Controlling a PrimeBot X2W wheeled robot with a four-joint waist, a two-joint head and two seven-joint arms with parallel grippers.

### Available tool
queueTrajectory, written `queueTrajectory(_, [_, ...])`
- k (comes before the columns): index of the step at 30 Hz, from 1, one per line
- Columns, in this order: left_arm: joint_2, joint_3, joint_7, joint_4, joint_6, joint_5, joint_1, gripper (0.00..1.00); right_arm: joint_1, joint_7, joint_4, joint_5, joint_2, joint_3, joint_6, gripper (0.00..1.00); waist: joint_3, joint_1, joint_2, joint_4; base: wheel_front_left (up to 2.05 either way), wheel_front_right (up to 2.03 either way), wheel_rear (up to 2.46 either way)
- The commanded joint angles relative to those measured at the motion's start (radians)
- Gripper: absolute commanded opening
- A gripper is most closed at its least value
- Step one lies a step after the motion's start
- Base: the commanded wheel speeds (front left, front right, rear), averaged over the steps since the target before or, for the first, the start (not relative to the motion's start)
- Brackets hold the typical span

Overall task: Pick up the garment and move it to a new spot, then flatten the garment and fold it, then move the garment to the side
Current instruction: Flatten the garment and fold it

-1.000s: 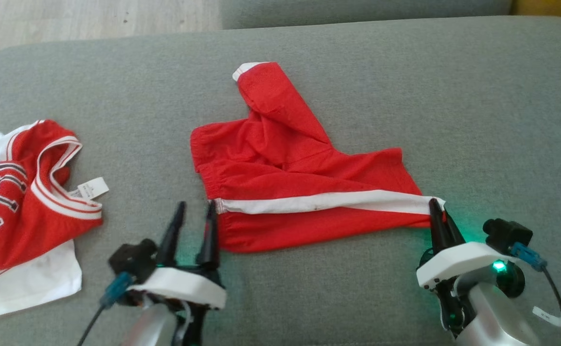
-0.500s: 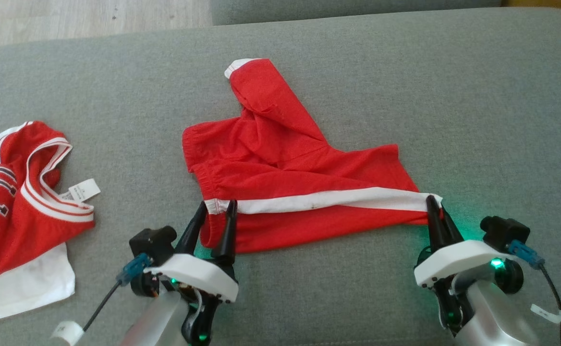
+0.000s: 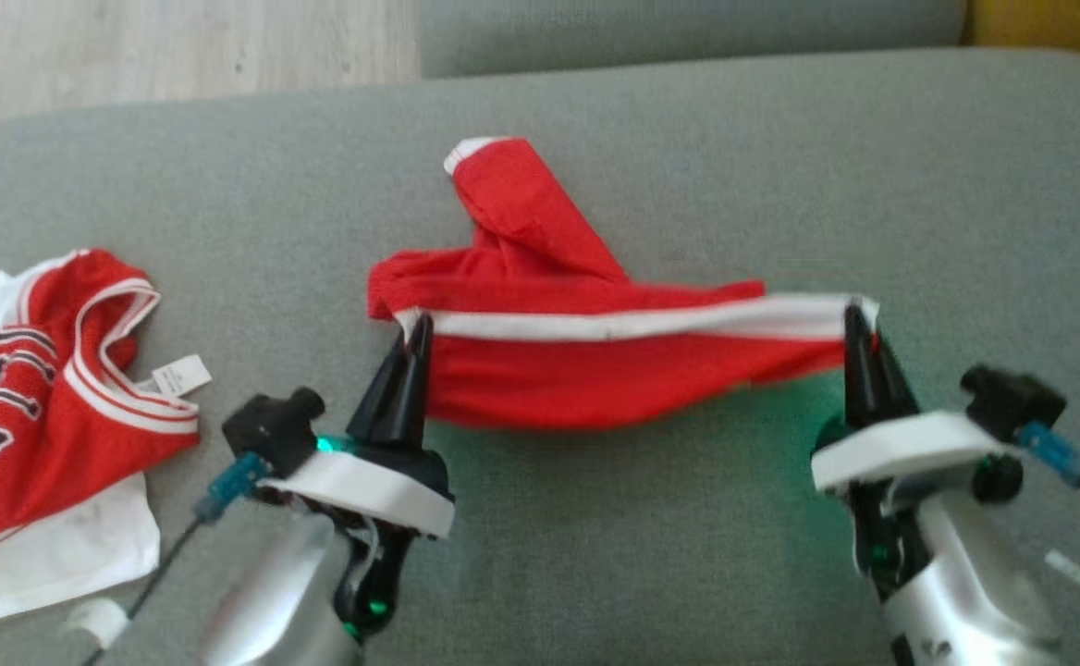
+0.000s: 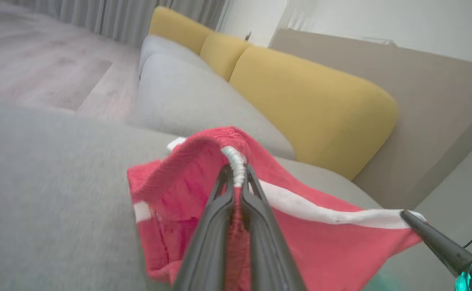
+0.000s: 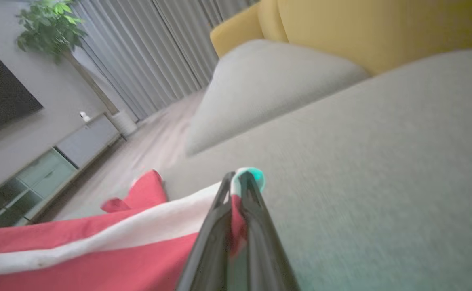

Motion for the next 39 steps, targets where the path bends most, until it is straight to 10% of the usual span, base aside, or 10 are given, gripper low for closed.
queueTrajectory(1, [0.053, 0.022, -0.012, -0.08, 0.001, 0.008, -0.064, 0.0, -0.056, -0.006, -0.087, 0.008, -0.002, 0.028, 0.007, 0.0, -0.045, 0.0, -0.0001, 0.007, 0.0, 0.0, 0.0])
queueTrajectory(18, [0.284, 0.064, 0.098, -0.296, 0.007, -0.018, -0.498, 0.0, -0.453, 0.066, -0.349, 0.08, -0.18, 0.073, 0.007, 0.0, -0.135, 0.0, -0.0001, -0.004, 0.0, 0.0, 0.0])
queueTrajectory(39, [0.104, 0.216, -0.012, -0.092, 0.018, 0.039, -0.734, 0.0, -0.841, -0.006, -0.058, -0.054, -0.157, 0.11, 0.007, 0.0, 0.148, 0.0, -0.0001, -0.059, 0.0, 0.0, 0.0])
